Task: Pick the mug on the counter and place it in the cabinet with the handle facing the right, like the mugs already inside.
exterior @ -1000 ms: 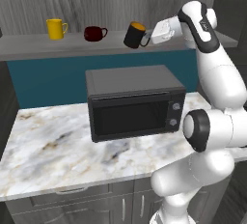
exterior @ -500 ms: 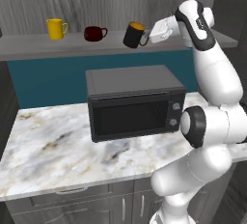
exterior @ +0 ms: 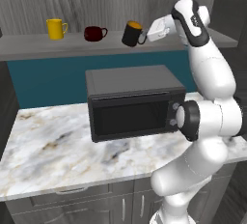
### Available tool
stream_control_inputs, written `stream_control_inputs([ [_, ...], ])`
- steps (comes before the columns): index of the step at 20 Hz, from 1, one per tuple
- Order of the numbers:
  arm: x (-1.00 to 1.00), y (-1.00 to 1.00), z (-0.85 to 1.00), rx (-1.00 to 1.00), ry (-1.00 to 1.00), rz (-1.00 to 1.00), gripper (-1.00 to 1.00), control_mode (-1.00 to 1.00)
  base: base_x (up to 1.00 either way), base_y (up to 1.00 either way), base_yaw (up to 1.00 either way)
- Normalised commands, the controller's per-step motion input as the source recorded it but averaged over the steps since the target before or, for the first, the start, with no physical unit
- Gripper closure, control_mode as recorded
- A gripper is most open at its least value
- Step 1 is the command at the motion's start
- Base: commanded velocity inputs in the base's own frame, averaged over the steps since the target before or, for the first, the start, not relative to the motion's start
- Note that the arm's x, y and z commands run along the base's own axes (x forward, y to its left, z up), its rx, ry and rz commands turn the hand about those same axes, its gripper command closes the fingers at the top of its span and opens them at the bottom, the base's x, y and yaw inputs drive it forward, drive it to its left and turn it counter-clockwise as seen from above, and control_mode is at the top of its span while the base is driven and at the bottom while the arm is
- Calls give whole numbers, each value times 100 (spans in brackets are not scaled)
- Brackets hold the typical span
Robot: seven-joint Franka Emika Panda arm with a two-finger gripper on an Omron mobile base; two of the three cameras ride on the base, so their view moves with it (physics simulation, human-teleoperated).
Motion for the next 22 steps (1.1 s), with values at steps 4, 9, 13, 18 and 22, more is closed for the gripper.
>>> stream_control_inputs([
  [4, 17, 0, 0, 0, 0, 0, 100, -100, 0, 0, 0],
  [9, 20, 0, 0, -1, 0, 0, 100, -100, 0, 0, 0],
  [13, 26, 0, 0, -1, 0, 0, 100, -100, 0, 0, 0],
  [18, 33, 0, -1, 0, 0, 2, 100, -100, 0, 0, 0],
  [22, 34, 0, 0, -1, 0, 4, 100, -100, 0, 0, 0],
])
